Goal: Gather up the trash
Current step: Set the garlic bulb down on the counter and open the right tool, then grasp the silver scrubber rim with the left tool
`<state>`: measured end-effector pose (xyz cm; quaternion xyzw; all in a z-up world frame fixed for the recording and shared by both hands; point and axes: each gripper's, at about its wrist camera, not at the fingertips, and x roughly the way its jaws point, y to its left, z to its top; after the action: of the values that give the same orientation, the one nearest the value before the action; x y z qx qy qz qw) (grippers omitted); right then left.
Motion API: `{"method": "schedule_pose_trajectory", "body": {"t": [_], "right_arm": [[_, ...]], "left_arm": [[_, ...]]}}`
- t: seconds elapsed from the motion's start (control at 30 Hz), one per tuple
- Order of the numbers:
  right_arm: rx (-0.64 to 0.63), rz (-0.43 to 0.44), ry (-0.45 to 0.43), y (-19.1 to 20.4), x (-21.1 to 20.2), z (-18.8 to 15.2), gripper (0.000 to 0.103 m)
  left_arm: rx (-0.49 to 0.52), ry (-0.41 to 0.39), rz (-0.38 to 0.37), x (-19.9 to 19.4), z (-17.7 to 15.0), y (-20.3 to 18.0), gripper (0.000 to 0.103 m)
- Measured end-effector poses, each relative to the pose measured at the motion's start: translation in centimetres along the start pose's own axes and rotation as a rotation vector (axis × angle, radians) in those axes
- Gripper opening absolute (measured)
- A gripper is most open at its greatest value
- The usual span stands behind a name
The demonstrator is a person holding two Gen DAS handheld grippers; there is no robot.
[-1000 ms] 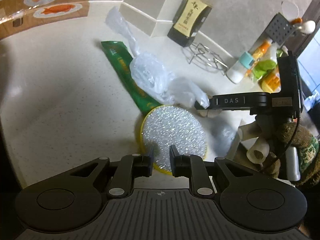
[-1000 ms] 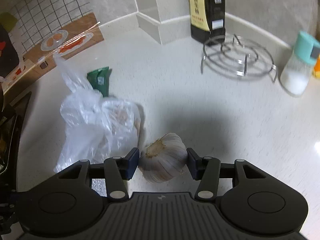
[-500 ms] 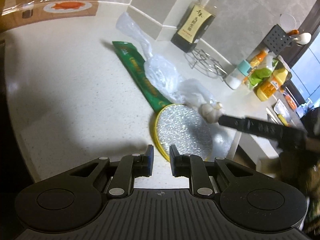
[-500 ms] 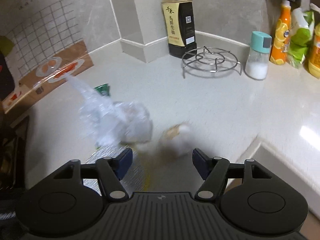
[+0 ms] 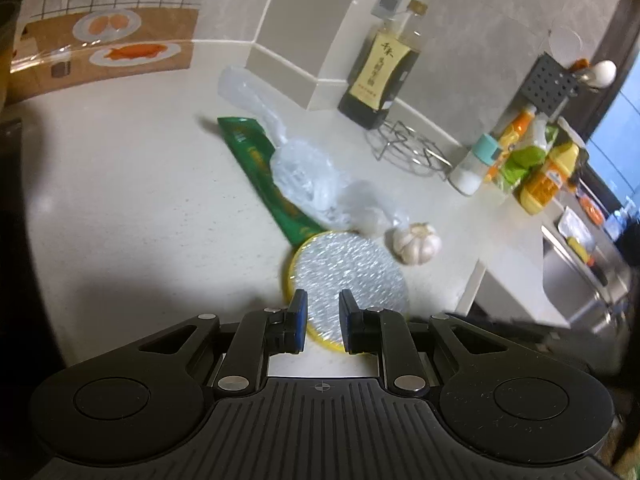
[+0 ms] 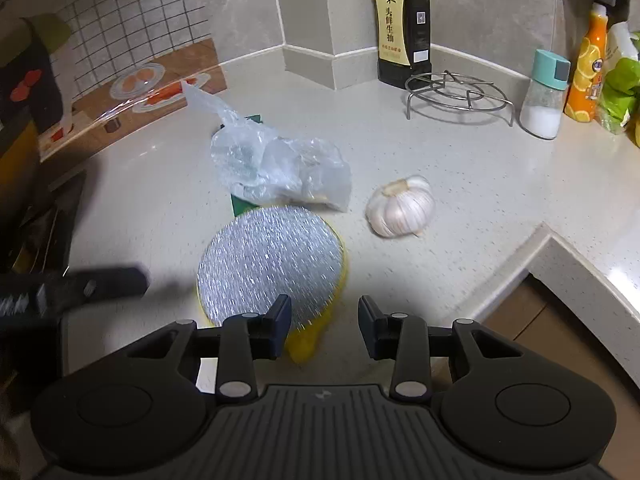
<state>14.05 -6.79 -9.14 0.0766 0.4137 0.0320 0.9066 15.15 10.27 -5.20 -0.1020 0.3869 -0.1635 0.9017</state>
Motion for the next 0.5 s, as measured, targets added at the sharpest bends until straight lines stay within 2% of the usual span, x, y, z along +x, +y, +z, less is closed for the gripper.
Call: {"method": "schedule_pose_trajectory", "body": {"t": [0.13, 0.27, 0.5], "right_arm": [[0.005, 0.01, -0.014, -1.9, -1.3, 0.2, 0.037], [-0.013, 0.037, -0.032, -2.8, -1.0, 0.9, 0.037], [-0.13, 0.08, -0.046, -1.1, 1.8, 1.8, 0.037]], "left_arm": [[-0.049, 0.004, 0.002, 0.6, -0.8, -1.0, 0.02], [-0.084, 0.001, 0.053, 0.1, -1.9, -0.9, 0.02], [-0.127, -0.034, 0.118, -2.4, -2.9, 0.2, 0.02]]}}
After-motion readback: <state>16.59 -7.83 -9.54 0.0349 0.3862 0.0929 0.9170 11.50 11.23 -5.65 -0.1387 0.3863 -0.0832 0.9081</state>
